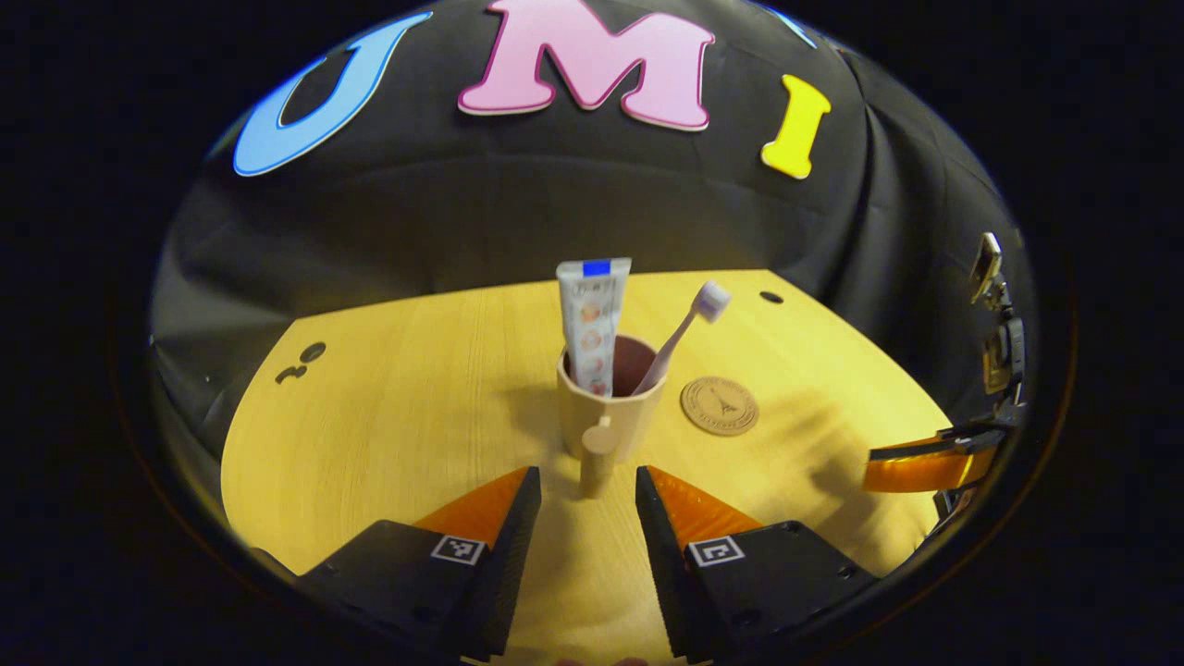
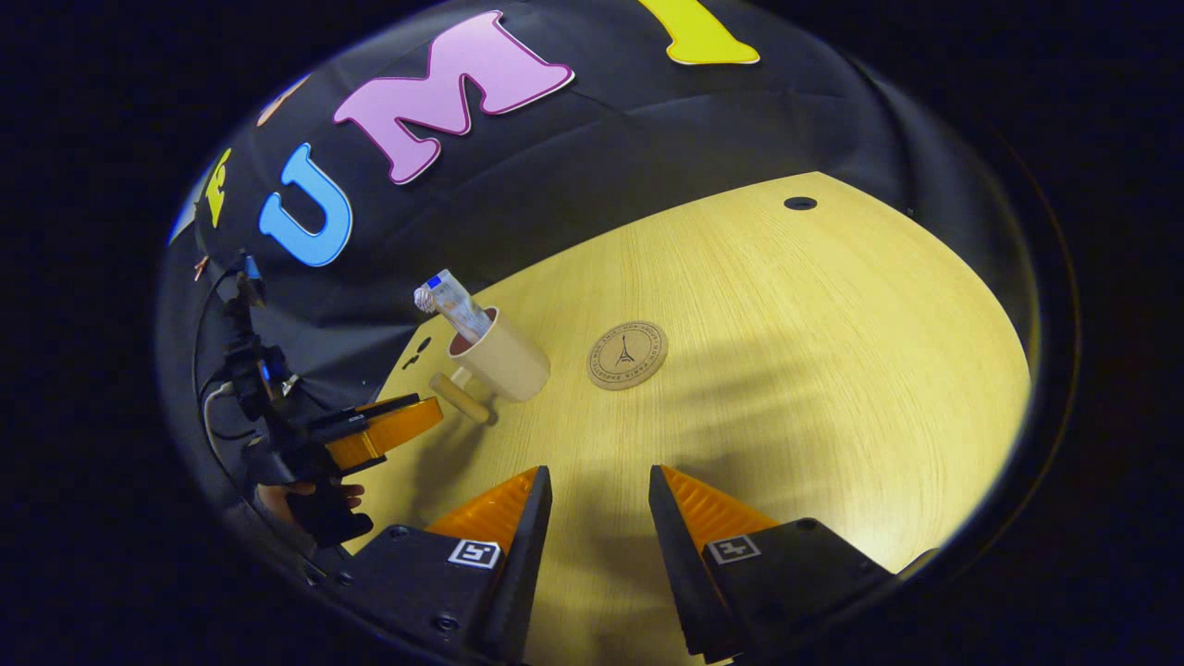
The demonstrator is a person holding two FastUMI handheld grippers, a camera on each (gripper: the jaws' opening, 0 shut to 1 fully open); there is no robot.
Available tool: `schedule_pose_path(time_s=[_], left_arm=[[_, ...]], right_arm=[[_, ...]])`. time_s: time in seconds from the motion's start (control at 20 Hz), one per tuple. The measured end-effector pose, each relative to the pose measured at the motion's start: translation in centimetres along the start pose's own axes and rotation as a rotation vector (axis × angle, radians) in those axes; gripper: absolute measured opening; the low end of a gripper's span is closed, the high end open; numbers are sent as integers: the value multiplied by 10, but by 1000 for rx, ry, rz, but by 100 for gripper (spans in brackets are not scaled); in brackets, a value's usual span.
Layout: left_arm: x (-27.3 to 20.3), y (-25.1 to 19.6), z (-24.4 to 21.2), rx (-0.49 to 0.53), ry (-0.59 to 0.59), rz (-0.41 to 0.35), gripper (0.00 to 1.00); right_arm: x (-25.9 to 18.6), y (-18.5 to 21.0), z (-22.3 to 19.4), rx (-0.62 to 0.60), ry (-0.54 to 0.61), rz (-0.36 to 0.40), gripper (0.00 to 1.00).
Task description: Put the toothbrush and toothpaste on the desktop into the cup, then pick up the cup and place it on the coaster on the desktop.
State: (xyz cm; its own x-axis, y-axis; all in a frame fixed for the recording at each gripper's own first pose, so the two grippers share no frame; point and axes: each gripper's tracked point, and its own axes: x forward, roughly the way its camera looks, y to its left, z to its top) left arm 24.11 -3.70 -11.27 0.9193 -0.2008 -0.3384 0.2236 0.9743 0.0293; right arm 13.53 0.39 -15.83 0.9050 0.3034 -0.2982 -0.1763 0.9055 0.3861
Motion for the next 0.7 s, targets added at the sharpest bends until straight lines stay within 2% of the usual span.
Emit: schedule_pose_path(time_s=[0.1, 0.15, 0.2, 0.25, 0.3, 0.7], left_arm=[[7, 0, -14, 7, 60, -6, 65], [10, 0, -17, 14, 84, -10, 70], [14, -1, -18, 30, 107, -14, 65], [16, -1, -18, 47, 121, -11, 70], [20, -1, -18, 63, 136, -9, 65], [43, 3, -2, 118, 235, -23, 65]], right_arm=[[-12, -2, -1, 10, 10, 0, 65], [-18, -5, -2, 5, 14, -5, 65], [-24, -10, -4, -4, 17, -15, 65], [-32, -18, -5, -15, 18, -32, 65], [-37, -22, -6, -13, 20, -39, 65], [-62, -51, -3, 37, 7, -83, 65]])
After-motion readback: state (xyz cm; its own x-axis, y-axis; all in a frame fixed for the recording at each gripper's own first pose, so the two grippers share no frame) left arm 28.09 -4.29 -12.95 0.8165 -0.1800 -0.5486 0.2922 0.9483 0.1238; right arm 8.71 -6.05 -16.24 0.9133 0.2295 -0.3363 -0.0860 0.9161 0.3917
